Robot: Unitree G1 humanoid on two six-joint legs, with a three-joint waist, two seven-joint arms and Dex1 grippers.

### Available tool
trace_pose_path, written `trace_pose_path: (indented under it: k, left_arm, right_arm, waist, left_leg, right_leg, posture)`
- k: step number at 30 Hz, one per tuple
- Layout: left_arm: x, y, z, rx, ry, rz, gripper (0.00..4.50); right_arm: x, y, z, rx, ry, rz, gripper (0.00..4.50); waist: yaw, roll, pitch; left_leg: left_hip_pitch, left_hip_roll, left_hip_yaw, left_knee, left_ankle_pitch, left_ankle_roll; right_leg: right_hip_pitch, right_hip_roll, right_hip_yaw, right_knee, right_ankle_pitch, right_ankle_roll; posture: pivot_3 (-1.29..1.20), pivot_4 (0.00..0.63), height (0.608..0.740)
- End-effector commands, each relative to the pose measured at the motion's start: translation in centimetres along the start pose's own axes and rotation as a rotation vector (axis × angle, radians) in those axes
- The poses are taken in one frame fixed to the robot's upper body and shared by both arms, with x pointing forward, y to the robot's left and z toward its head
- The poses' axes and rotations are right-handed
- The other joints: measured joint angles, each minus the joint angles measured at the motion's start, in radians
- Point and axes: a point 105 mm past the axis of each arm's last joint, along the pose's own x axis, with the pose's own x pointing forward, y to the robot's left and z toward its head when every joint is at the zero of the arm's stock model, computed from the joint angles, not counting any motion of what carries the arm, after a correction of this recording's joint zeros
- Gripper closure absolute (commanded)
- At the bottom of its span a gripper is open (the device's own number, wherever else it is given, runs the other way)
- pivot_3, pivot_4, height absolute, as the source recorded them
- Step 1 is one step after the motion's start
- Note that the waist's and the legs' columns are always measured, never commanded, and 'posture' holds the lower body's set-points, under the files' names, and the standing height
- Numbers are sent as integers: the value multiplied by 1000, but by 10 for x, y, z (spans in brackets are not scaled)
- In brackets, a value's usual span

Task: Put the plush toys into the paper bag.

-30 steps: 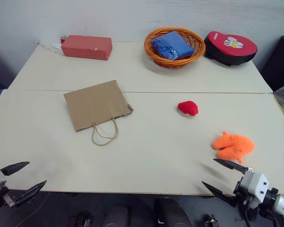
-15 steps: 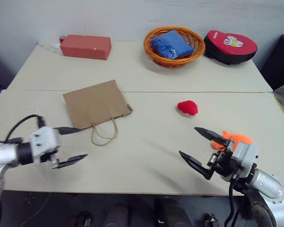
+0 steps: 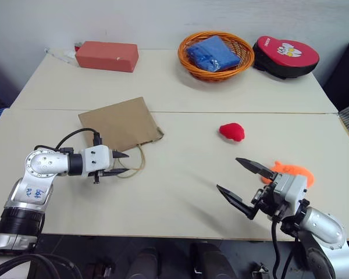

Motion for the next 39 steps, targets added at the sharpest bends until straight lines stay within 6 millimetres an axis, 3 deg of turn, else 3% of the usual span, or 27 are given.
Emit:
trace_pose_path:
  k: [1, 3, 6, 12, 15, 18, 25, 26, 35, 39]
  left_arm:
    - [2, 9, 11, 19, -57, -1, 3820]
    - [5, 14, 23, -11, -134, -11, 4469]
    - [8, 18, 44, -77, -246, -56, 4469]
    - [19, 29, 116, -141, -573, -109, 4469]
    - [24, 25, 137, -160, -655, -154, 4500]
    - [29, 19, 153, -180, -710, -204, 4500]
    - [39, 1, 160, -194, -707, -268, 4500]
    - [40, 0, 159, -192, -699, -271, 4500]
    - [39, -1, 162, -226, -713, -293, 4500]
    - [38, -1, 165, -232, -722, -299, 4500]
  right_arm:
    - [-9, -2, 5, -44, -11, -28, 0]
    - [-17, -3, 0, -46, 12, -47, 0]
    - [-26, -3, -4, -54, 42, -64, 0]
    - [-55, 1, -8, -45, 114, -148, 0]
    - [-63, 8, -6, -10, 120, -169, 669]
    - [-60, 13, -3, 14, 108, -151, 1711]
    - [2, -2, 2, -23, 47, -49, 4254]
    - [10, -4, 2, -27, 40, -35, 4446]
    - [81, -8, -13, -71, 49, 203, 4446]
    - [99, -2, -24, -93, 63, 264, 4446]
  waist:
    - [1, 0, 0]
    - [2, 0, 0]
    - [0, 0, 0]
    - [6, -1, 0]
    - [9, -1, 0]
    - [-2, -1, 0]
    - [-5, -1, 0]
    - [-4, -1, 0]
    - [-4, -2, 0]
    - [-3, -2, 0]
  left_leg:
    - [0, 0, 0, 0, 0, 0]
    - [0, 0, 0, 1, 0, 0]
    - [0, 0, 0, 1, 0, 0]
    - [-1, 0, 0, 3, 0, 0]
    - [-1, 0, 0, 4, 0, 0]
    - [1, 0, 0, 4, 1, -1]
    - [6, 0, 1, 4, 3, -4]
    - [6, 0, 0, 3, 3, -4]
    - [1, -1, -1, 4, 3, -4]
    - [-1, 0, -1, 4, 3, -4]
  right_leg:
    - [0, 0, 0, 0, 0, 0]
    - [0, 0, 0, 1, 0, 0]
    - [0, 0, 0, 1, 0, 0]
    - [0, 0, 0, 6, 0, 0]
    - [0, 0, 0, 6, 0, 0]
    - [0, 0, 1, 6, 0, 0]
    - [2, 1, 2, 9, 0, 0]
    - [2, 1, 2, 9, 0, 0]
    - [-1, 1, 1, 7, 0, -1]
    - [-3, 1, 1, 8, 0, -1]
  posture:
    - [0, 150, 740]
    - [0, 150, 740]
    - [0, 150, 740]
    - [0, 150, 740]
    - [0, 150, 740]
    - [0, 150, 740]
    - [0, 150, 740]
    - [0, 150, 740]
    - [0, 150, 740]
    - [0, 150, 740]
